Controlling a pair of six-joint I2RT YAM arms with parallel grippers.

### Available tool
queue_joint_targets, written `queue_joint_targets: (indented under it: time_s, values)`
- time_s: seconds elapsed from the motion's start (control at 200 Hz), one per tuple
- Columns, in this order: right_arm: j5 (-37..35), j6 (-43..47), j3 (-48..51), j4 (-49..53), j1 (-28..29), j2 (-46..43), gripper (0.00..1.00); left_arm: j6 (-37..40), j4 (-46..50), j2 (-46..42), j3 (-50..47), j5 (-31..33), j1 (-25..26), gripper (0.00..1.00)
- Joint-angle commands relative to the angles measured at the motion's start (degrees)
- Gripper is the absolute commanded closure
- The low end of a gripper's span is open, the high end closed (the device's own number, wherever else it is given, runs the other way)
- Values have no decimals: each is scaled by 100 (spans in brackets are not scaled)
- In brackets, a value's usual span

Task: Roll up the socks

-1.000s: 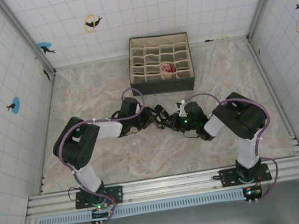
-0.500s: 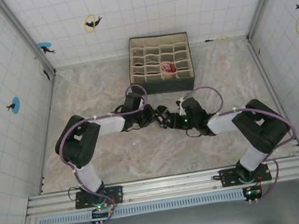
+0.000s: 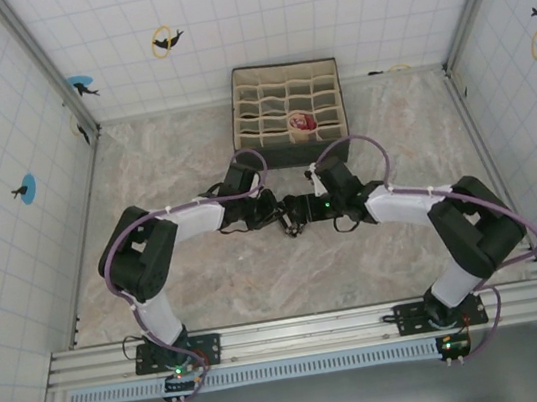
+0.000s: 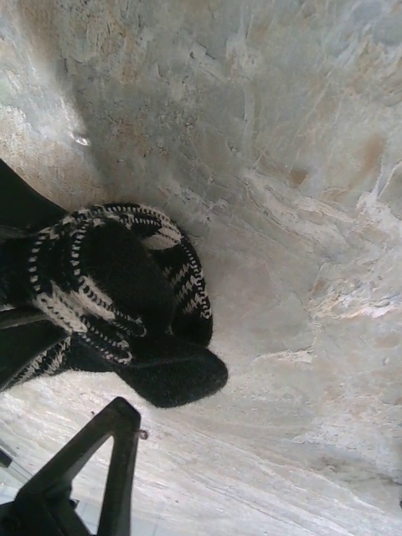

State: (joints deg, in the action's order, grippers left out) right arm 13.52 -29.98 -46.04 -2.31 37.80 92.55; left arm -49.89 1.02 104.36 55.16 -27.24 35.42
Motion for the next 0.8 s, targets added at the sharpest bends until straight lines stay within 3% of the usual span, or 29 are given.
queue_joint_targets:
  time_s: [0.0,0.18,0.365,0.611,0.716,0.796]
  values:
    - [366,360,-412,614,-20,396,19,241,574,-13,-33,17,-9,100]
    - [759,237,-611,446,-27,843,20,251,573,57,31,0,-9,100]
    - [640,212,-724,471,-27,1066,24,249,571,128,30,-44,-9,100]
    - [574,286,-720,559,43,1212,47,225,506,168,30,-70,-4,96]
    - [575,282,-628,531,25,1186,60,212,509,134,32,-101,-8,84]
    - [584,246,-510,439,8,1106,73,145,521,66,30,-67,-25,60]
